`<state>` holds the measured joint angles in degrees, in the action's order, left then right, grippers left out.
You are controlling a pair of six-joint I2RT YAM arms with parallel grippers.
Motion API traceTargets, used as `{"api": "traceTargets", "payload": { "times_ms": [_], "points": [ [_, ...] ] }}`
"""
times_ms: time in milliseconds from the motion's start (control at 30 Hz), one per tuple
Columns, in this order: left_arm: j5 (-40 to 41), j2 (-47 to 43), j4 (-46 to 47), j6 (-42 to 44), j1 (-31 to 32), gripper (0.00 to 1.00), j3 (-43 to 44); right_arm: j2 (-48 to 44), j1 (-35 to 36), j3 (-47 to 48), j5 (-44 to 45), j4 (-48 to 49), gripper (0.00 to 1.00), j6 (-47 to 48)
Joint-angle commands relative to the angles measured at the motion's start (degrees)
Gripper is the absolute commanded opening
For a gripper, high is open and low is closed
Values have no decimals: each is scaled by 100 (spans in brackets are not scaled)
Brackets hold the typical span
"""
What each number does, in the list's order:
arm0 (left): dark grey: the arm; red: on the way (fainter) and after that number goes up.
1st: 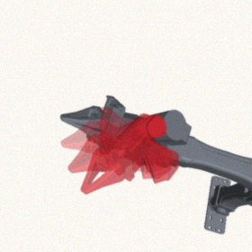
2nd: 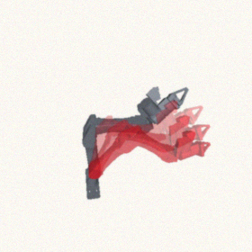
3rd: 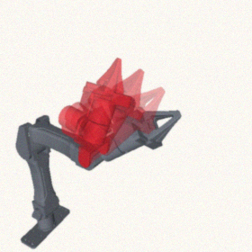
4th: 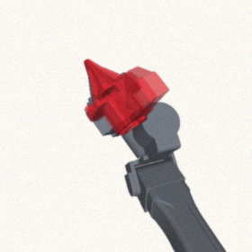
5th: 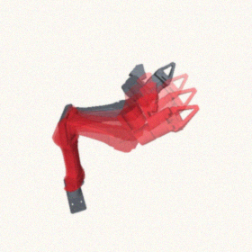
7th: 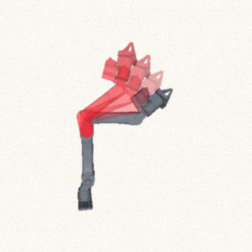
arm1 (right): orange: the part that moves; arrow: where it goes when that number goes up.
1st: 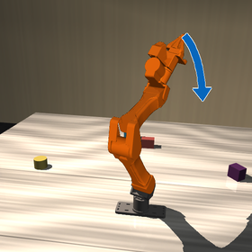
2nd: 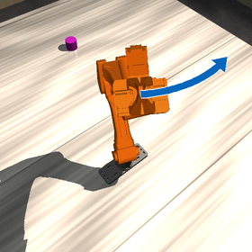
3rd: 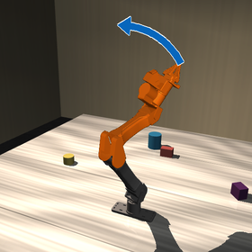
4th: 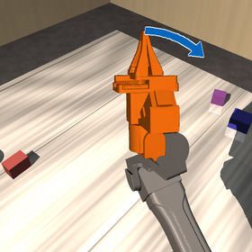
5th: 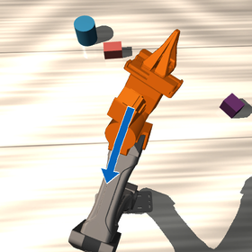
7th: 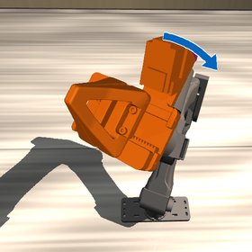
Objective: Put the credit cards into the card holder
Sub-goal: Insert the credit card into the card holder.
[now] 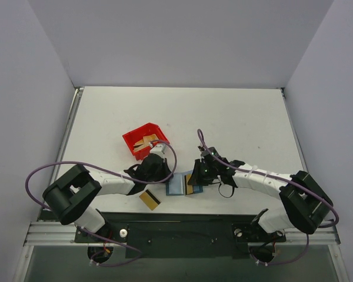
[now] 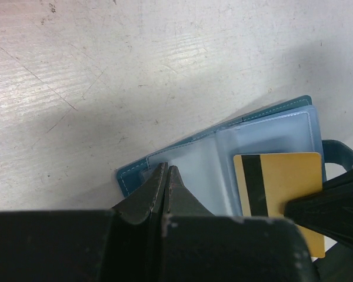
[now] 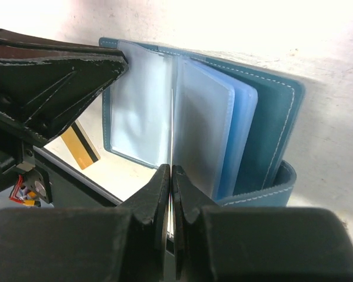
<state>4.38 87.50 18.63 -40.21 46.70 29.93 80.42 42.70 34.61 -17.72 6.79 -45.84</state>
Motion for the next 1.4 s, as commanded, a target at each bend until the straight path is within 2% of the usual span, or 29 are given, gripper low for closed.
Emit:
{"api": "traceTargets", "payload": {
  "times_ms": [0,233,500,933,1367],
  "points": [
    [98,329,-747,189,-38,0,-260,-247,-182,282,208,-424,0,374],
    [72,338,-703,180,-38,0,-269,-62,-762,318,-608,-257,0,647],
    [72,337,-703,162,-38,0,-304,351,-842,99,-1418,507,0,340],
    [142,153,-852,101,-38,0,-356,755,-868,-182,-1612,1088,0,58],
    [353,-690,-1274,66,-38,0,-409,1283,-877,-359,-1533,1624,0,-162]
  ]
}}
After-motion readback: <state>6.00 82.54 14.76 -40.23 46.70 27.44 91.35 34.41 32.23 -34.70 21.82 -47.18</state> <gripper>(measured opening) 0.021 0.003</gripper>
